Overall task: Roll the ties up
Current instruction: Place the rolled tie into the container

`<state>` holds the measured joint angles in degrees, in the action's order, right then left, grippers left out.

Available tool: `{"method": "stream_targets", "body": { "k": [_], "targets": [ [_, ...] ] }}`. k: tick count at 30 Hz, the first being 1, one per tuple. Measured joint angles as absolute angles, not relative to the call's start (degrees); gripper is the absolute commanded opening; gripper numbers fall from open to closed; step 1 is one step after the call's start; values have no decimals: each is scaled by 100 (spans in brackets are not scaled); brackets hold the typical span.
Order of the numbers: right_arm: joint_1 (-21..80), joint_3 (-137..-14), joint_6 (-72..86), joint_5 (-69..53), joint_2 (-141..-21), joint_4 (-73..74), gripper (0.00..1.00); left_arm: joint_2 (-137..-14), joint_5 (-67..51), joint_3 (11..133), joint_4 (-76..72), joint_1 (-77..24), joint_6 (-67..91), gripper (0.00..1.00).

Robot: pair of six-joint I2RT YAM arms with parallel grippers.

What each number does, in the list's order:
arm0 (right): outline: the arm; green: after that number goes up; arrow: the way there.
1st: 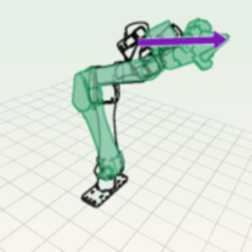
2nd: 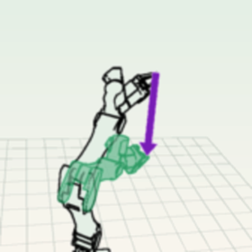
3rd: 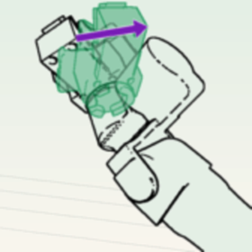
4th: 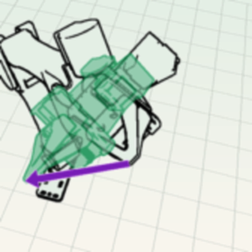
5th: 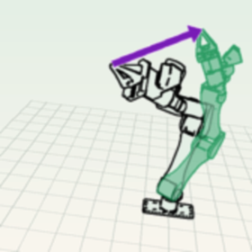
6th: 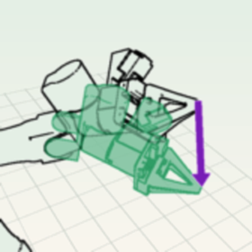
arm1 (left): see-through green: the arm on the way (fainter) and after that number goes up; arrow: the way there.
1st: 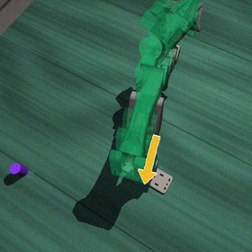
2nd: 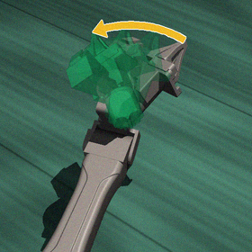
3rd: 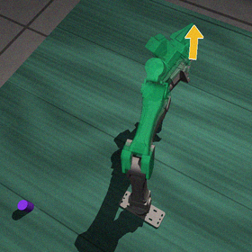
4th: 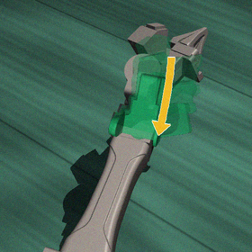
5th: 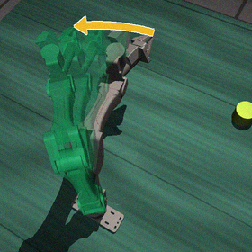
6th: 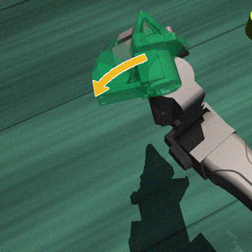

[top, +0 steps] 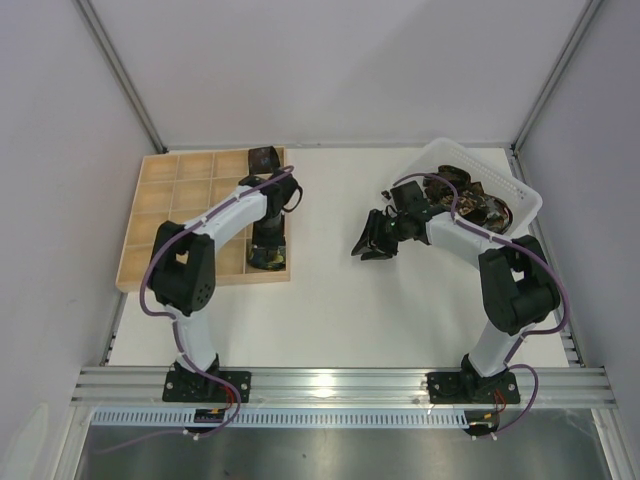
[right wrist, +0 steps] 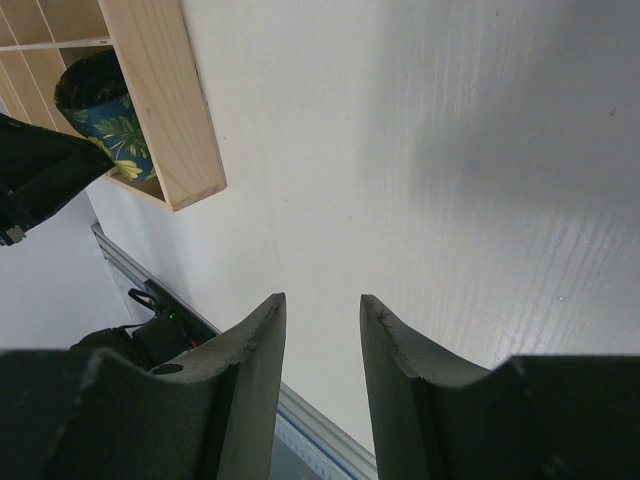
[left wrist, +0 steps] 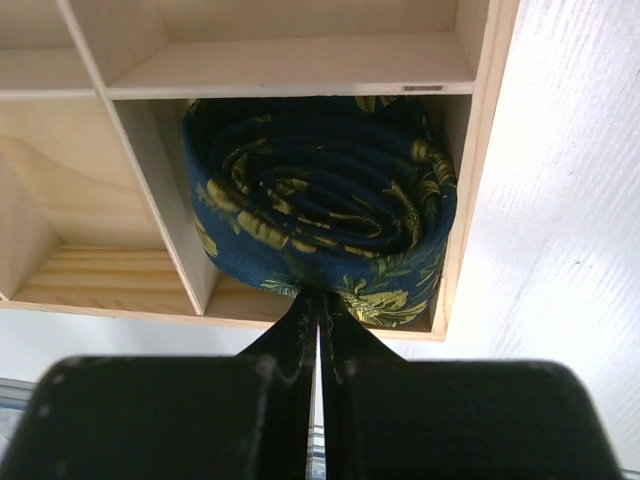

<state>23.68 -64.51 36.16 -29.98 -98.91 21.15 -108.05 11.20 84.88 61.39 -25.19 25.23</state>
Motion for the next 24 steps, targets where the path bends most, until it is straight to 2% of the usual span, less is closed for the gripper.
{"method": "stream_targets", "body": {
  "k": [10, 21, 24],
  "targets": [
    [2377, -6451, 3640, -3000, -9891, 2115, 41, -10792, 1107, 8488, 6149, -2519, 2436, 3],
    [2532, -6451, 3688, -2961, -9876, 2126, 42, -9751, 1350, 8519, 6346, -2506, 2504, 9],
    [2611, -6451, 3682, -2869, -9736, 2250, 42, -9332, 1306, 8514, 6396, -2504, 2558, 18]
  ]
}}
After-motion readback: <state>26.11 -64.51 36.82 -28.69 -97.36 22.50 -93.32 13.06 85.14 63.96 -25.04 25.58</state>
